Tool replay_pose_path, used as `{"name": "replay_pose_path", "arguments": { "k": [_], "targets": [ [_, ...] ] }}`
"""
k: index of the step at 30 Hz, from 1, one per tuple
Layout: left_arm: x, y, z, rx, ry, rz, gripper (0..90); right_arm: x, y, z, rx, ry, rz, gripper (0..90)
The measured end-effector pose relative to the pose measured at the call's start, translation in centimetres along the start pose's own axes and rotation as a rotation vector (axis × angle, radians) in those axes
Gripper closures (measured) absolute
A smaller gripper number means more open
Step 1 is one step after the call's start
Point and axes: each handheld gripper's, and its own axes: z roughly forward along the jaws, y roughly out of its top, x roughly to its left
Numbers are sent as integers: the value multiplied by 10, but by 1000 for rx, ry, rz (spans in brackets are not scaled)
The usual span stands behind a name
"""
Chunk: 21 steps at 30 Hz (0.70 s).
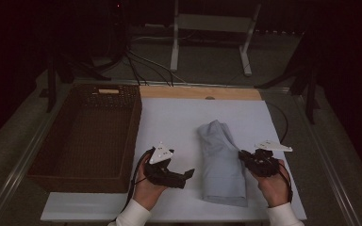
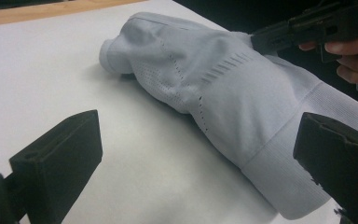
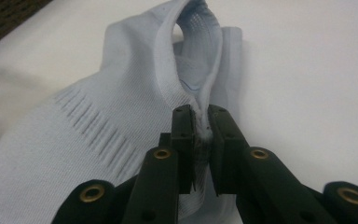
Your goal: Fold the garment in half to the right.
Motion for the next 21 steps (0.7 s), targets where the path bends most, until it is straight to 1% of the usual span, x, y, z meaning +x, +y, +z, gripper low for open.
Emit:
{"name": "replay_pose_path", "arguments": {
  "k": [8, 15, 21],
  "targets": [
    [0, 0, 0, 2, 0, -1, 22, -11, -12, -2, 11, -28, 25, 819],
    [-1, -1, 2, 7, 0, 0, 23, -18, -24, 2, 41, -36, 35, 814],
    [-3, -2, 3, 7, -1, 1, 22, -17, -25, 6, 45, -62, 19, 813]
  ]
}}
